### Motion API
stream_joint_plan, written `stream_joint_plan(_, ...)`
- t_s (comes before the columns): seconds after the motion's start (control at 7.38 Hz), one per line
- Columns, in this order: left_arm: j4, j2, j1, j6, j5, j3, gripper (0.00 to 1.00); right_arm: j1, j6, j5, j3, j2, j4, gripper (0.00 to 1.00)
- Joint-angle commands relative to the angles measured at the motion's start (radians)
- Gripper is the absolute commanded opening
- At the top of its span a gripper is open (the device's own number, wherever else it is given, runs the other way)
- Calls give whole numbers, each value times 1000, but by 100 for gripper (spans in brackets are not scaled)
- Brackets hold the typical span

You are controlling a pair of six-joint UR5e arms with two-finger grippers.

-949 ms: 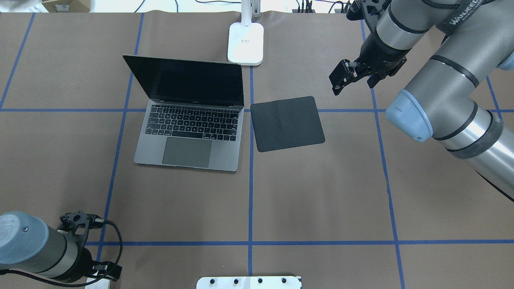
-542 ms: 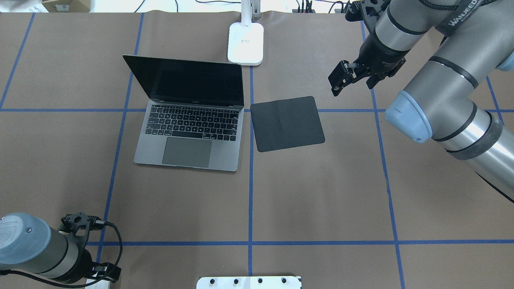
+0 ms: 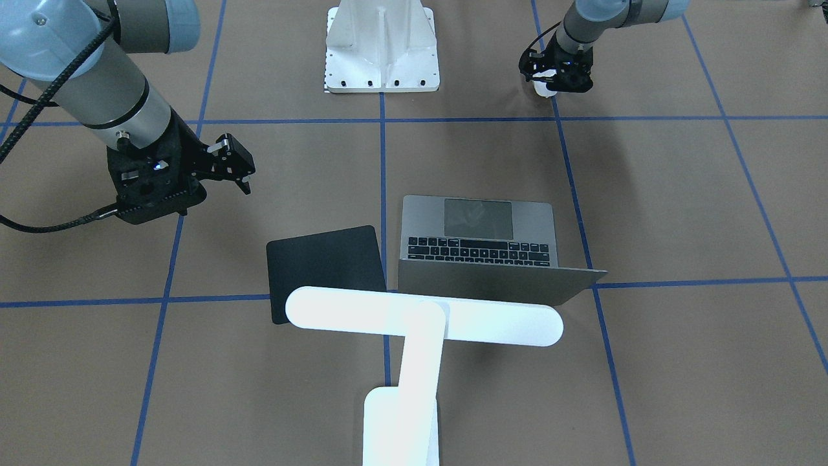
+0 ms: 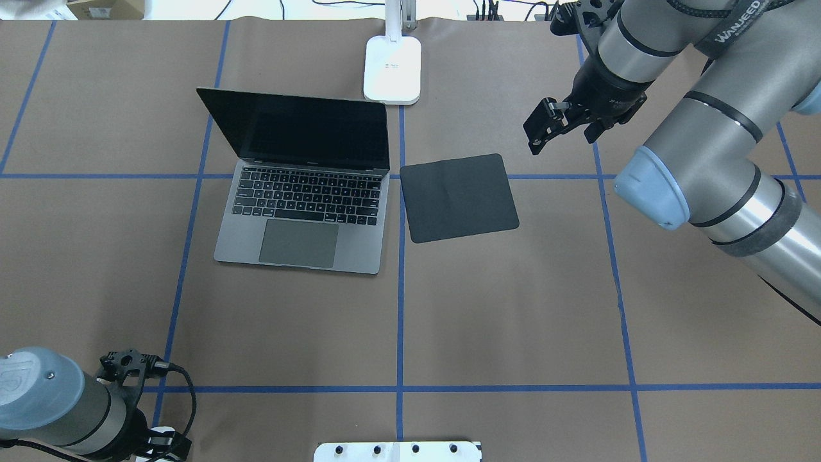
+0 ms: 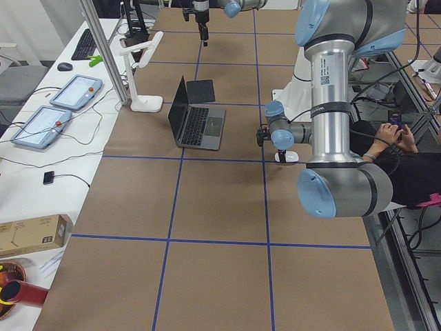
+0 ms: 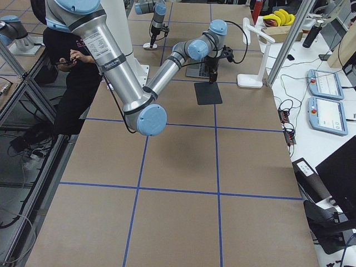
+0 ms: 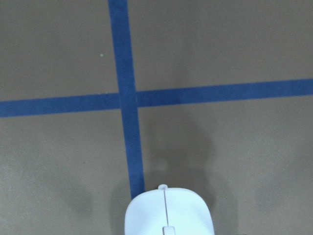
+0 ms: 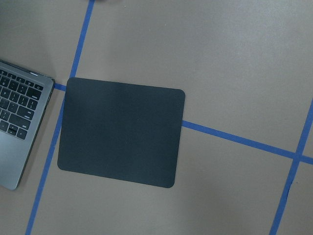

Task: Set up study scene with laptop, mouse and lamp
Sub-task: 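Lower the left gripper onto the white mouse and grasp it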

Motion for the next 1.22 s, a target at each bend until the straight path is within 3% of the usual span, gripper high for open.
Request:
stream_joint_plan(0.0, 1, -1, 11, -2, -1, 6, 87, -1, 0, 0, 0, 0, 0, 100)
stream_joint_plan(0.27, 1, -6, 20, -5, -1, 18, 86, -1, 0, 0, 0, 2, 0, 100)
stream_joint_plan(0.54, 1, -8, 20, -8, -1, 14, 68, -3, 0, -2, 2, 2, 0, 100)
stream_joint_plan(0.68, 1, -9, 20, -8, -2, 9, 65, -4, 0, -2, 2, 0, 0, 100)
stream_joint_plan(1.08, 1, -8, 17, -9, -1, -10, 65, -6, 0, -5, 0, 2, 0, 100)
